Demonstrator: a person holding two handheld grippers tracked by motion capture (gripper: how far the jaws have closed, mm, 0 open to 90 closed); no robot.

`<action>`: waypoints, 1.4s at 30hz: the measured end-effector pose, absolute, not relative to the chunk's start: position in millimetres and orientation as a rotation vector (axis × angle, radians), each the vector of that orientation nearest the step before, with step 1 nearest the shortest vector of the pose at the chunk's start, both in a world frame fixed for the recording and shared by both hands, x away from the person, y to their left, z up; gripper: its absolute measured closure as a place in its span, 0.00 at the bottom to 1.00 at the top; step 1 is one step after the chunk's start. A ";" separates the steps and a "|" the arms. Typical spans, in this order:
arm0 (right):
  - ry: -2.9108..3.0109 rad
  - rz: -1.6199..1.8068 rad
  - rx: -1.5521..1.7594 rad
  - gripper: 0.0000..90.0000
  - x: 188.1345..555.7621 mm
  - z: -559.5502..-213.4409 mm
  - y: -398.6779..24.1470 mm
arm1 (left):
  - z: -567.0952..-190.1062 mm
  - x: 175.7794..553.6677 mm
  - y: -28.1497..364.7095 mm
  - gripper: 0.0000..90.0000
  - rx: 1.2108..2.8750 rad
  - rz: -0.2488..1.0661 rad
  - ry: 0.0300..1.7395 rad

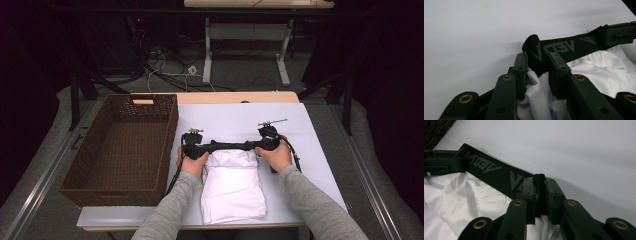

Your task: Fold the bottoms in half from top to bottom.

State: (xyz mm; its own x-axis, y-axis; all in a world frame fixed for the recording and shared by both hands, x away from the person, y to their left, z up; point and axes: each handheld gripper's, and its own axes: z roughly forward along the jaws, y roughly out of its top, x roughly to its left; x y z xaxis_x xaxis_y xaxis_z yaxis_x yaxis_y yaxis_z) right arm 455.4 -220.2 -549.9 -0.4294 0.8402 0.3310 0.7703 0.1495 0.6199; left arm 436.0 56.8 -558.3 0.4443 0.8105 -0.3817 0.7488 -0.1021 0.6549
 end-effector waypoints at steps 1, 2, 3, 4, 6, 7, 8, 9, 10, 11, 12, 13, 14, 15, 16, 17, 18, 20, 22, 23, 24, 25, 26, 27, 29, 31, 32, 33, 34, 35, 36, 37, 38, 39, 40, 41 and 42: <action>2.311 1.148 1.610 0.90 455.1 -549.1 -219.6 | -557.6 435.9 57.1 0.80 1.861 0.092 1.318; 2.309 1.149 1.603 0.91 454.8 -548.5 -219.2 | -557.0 435.8 57.3 0.80 1.859 0.092 1.316; 2.310 1.152 1.596 0.91 454.7 -547.9 -219.4 | -555.3 435.6 58.0 0.81 1.860 0.090 1.312; 2.304 1.164 1.587 0.91 454.4 -546.8 -219.7 | -553.8 435.3 58.5 0.81 1.856 0.088 1.310; 2.297 1.184 1.576 0.91 453.3 -543.4 -220.7 | -550.0 434.2 59.2 0.82 1.845 0.088 1.301; 2.289 1.195 1.568 0.91 452.2 -541.2 -221.1 | -547.8 433.3 59.4 0.82 1.838 0.091 1.297; 2.284 1.208 1.556 0.91 451.2 -538.8 -221.5 | -546.0 432.6 59.7 0.82 1.838 0.092 1.290; 2.280 1.215 1.552 0.91 450.1 -536.7 -221.7 | -542.9 431.2 59.7 0.82 1.833 0.096 1.279; 2.275 1.231 1.537 0.91 448.4 -533.3 -222.2 | -540.0 429.9 59.7 0.82 1.830 0.100 1.272; 2.267 1.246 1.523 0.91 446.9 -530.3 -223.0 | -537.0 428.5 59.8 0.83 1.826 0.103 1.262; 2.258 1.259 1.519 0.91 445.1 -527.0 -223.7 | -533.8 427.4 59.8 0.83 1.822 0.108 1.250; 2.250 1.277 1.500 0.91 443.9 -523.8 -225.1 | -529.9 426.0 59.8 0.83 1.818 0.111 1.238; 2.234 1.296 1.499 0.91 441.9 -519.3 -226.2 | -527.5 425.5 59.8 0.83 1.818 0.115 1.230; 2.228 1.309 1.489 0.91 441.2 -516.9 -227.2 | -524.4 424.9 59.5 0.83 1.815 0.118 1.224; 2.222 1.316 1.479 0.91 440.3 -513.5 -228.5 | -522.4 424.9 59.2 0.83 1.815 0.121 1.219; 2.217 1.325 1.479 0.91 439.8 -511.2 -228.9 | -519.9 425.5 58.6 0.83 1.816 0.126 1.216; 2.209 1.334 1.480 0.91 439.5 -507.8 -229.5 | -518.7 426.5 57.8 0.82 1.817 0.129 1.217; 2.196 1.345 1.475 0.91 440.4 -504.2 -229.8 | -518.3 429.0 56.1 0.82 1.827 0.136 1.219; 2.191 1.351 1.474 0.91 441.4 -502.1 -228.9 | -521.6 432.2 54.5 0.80 1.843 0.135 1.224; 2.195 1.350 1.472 0.91 442.0 -502.0 -228.3 | -523.9 433.8 54.3 0.79 1.849 0.131 1.231; 2.198 1.351 1.465 0.91 442.8 -502.4 -227.5 | -526.0 435.3 54.2 0.78 1.851 0.128 1.241; 2.202 1.347 1.463 0.91 443.1 -502.8 -226.9 | -527.9 436.8 54.2 0.77 1.847 0.125 1.247; 2.200 1.352 1.465 0.91 443.2 -503.2 -226.0 | -528.8 437.8 54.2 0.76 1.843 0.117 1.250; 2.201 1.352 1.466 0.91 443.1 -503.3 -225.4 | -530.4 439.4 54.1 0.74 1.836 0.108 1.247; 2.204 1.361 1.458 0.91 443.2 -503.3 -224.4 | -531.6 441.3 53.8 0.76 1.829 0.093 1.248; 2.201 1.364 1.451 0.91 443.0 -502.7 -223.9 | -532.0 442.8 52.7 0.80 1.831 0.088 1.244; 2.201 1.365 1.453 0.91 442.7 -502.4 -223.5 | -532.2 443.6 51.8 0.80 1.835 0.093 1.245; 2.203 1.363 1.449 0.91 442.9 -502.5 -223.5 | -532.5 444.5 51.2 0.80 1.839 0.099 1.250; 2.204 1.359 1.446 0.91 443.2 -502.9 -223.7 | -532.7 445.3 51.0 0.79 1.840 0.106 1.257; 2.203 1.355 1.449 0.91 443.3 -503.3 -223.8 | -533.2 446.6 50.7 0.78 1.837 0.117 1.268; 2.205 1.345 1.452 0.91 443.7 -504.0 -224.1 | -533.8 447.9 50.7 0.75 1.839 0.121 1.276; 2.208 1.342 1.458 0.91 444.0 -504.8 -224.3 | -534.8 449.2 50.3 0.72 1.840 0.127 1.283; 2.213 1.332 1.455 0.91 444.6 -505.5 -224.7 | -535.5 450.2 50.2 0.71 1.847 0.131 1.288; 2.213 1.327 1.456 0.91 444.9 -506.0 -224.8 | -537.5 452.1 50.1 0.71 1.852 0.132 1.295; 2.215 1.324 1.462 0.91 445.3 -506.8 -224.7 | -539.6 453.6 50.0 0.70 1.853 0.129 1.305; 2.218 1.322 1.463 0.91 445.7 -507.5 -224.6 | -541.9 455.3 50.0 0.69 1.852 0.124 1.313; 2.221 1.313 1.465 0.91 446.1 -508.2 -224.5 | -544.2 457.0 50.0 0.69 1.850 0.113 1.321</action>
